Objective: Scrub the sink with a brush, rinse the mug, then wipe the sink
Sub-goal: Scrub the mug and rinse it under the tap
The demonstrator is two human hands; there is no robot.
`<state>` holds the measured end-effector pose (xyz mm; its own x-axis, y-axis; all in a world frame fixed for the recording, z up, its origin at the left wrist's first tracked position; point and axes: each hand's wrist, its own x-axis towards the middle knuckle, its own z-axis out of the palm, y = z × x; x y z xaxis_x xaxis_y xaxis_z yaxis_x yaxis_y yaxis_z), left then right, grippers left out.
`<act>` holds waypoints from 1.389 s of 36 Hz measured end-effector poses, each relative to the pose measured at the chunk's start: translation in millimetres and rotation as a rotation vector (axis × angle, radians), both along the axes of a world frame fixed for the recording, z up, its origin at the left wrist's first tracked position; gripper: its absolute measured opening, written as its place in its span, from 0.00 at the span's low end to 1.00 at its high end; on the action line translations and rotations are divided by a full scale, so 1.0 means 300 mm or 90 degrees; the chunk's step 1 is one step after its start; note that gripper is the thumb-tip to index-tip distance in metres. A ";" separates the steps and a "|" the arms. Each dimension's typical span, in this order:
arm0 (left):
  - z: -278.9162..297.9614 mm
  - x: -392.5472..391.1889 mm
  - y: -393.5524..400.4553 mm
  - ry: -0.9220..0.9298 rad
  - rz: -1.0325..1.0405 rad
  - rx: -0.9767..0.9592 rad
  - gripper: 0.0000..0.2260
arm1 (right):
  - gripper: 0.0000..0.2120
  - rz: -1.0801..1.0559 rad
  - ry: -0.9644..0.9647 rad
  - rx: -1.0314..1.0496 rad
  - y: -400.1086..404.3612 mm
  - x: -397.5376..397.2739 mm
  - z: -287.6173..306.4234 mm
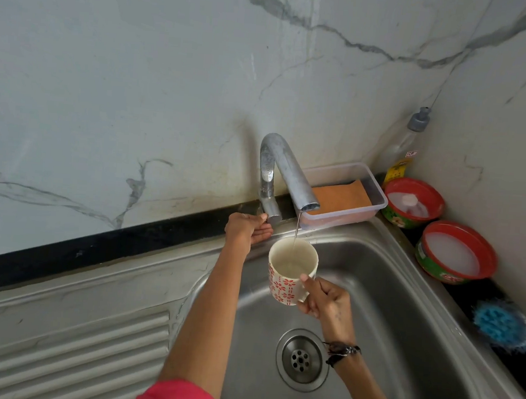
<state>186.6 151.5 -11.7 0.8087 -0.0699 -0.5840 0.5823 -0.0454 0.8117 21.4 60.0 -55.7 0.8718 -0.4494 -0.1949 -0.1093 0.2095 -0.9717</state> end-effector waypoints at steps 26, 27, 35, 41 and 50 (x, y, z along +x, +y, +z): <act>-0.018 0.017 -0.004 0.029 0.024 0.010 0.05 | 0.25 -0.007 -0.017 0.010 -0.010 0.012 0.058; -0.018 0.018 -0.004 0.031 0.023 0.011 0.05 | 0.26 -0.012 -0.013 0.002 -0.011 0.011 0.057; -0.025 0.017 0.002 0.027 0.028 -0.003 0.05 | 0.21 -0.008 -0.014 -0.008 -0.011 0.012 0.045; -0.027 0.013 0.003 0.024 0.027 -0.002 0.05 | 0.19 -0.006 -0.004 -0.007 -0.006 0.007 0.047; -0.030 0.011 -0.001 0.014 0.034 -0.014 0.05 | 0.20 -0.003 0.007 -0.015 -0.007 0.004 0.028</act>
<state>190.1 151.1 -20.7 0.7986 -0.0404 -0.6006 0.6012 0.0040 0.7991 22.6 57.9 -47.2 0.8675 -0.4579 -0.1946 -0.1196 0.1877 -0.9749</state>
